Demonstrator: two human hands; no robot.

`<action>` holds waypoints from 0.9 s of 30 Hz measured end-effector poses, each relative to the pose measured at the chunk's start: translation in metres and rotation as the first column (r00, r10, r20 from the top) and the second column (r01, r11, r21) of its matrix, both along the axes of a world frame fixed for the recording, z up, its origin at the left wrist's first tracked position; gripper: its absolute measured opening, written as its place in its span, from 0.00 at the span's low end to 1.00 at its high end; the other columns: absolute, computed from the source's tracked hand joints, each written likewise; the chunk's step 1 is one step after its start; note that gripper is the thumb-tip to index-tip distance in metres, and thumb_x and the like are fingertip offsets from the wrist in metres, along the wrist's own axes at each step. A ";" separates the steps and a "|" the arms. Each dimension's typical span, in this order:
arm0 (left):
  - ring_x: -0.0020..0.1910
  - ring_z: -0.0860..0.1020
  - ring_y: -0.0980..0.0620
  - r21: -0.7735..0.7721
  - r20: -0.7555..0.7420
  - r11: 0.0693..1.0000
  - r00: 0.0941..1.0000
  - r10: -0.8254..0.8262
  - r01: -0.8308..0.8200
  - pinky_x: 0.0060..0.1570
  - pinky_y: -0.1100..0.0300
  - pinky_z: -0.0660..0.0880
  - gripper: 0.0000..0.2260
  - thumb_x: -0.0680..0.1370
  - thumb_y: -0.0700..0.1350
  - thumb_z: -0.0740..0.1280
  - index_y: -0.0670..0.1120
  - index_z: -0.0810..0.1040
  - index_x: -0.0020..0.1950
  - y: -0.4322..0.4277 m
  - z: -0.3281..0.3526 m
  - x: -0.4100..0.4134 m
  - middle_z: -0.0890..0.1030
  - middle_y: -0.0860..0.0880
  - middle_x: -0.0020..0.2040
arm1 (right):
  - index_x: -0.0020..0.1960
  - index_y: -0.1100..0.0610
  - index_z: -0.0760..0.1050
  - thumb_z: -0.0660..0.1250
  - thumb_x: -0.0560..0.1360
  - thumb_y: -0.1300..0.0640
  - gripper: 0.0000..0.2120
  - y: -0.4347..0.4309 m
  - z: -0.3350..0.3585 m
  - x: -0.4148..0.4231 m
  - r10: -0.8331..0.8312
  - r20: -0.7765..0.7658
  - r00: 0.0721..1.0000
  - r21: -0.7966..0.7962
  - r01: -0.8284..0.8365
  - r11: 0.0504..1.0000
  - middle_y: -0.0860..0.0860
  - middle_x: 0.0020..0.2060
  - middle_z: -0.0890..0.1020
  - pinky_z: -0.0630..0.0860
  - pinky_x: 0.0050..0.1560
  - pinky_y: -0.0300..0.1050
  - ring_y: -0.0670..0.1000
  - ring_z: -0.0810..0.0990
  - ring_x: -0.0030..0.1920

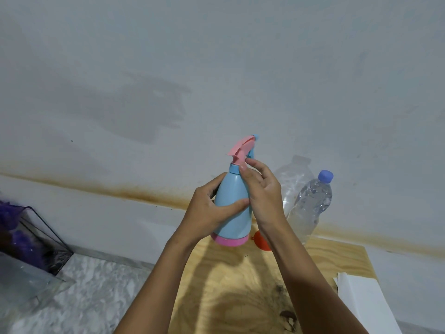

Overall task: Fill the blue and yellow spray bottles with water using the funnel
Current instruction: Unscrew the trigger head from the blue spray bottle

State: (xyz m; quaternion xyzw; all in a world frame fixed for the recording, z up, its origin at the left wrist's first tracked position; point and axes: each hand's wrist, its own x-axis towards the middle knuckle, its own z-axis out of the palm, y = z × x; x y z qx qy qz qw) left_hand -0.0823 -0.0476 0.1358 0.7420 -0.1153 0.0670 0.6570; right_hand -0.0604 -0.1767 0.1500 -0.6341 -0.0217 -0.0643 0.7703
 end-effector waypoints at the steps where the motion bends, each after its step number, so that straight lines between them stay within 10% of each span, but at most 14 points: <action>1: 0.50 0.83 0.56 -0.001 0.000 1.000 1.000 0.007 -0.007 0.43 0.64 0.79 0.21 0.72 0.45 0.78 0.52 0.79 0.63 -0.001 0.000 0.000 0.84 0.54 0.52 | 0.58 0.52 0.79 0.70 0.77 0.50 0.12 -0.001 0.001 0.000 0.001 0.006 1.000 -0.007 -0.001 1.000 0.48 0.48 0.87 0.81 0.52 0.50 0.49 0.85 0.49; 14: 0.53 0.83 0.54 0.034 0.004 0.999 0.999 0.040 -0.040 0.47 0.58 0.82 0.23 0.70 0.49 0.78 0.54 0.77 0.64 -0.009 -0.011 0.008 0.83 0.54 0.54 | 0.56 0.51 0.80 0.72 0.75 0.51 0.10 -0.013 0.004 0.007 -0.042 0.179 0.983 -0.305 0.096 0.948 0.45 0.47 0.84 0.77 0.61 0.55 0.45 0.82 0.51; 21: 0.53 0.83 0.55 0.026 0.011 0.998 0.999 0.049 -0.049 0.46 0.61 0.81 0.25 0.71 0.44 0.78 0.54 0.77 0.66 -0.015 -0.015 0.011 0.84 0.54 0.54 | 0.55 0.49 0.80 0.76 0.70 0.44 0.17 -0.006 -0.005 0.014 -0.110 0.199 0.974 -0.365 0.178 0.914 0.44 0.49 0.83 0.74 0.50 0.31 0.44 0.81 0.52; 27: 0.54 0.82 0.56 0.038 0.004 0.998 0.999 0.052 -0.052 0.46 0.60 0.82 0.25 0.69 0.49 0.79 0.57 0.77 0.64 -0.015 -0.021 0.013 0.82 0.56 0.56 | 0.47 0.49 0.82 0.72 0.76 0.50 0.04 -0.013 0.001 0.010 -0.101 0.194 0.976 -0.297 0.157 0.942 0.47 0.41 0.84 0.80 0.50 0.51 0.51 0.83 0.47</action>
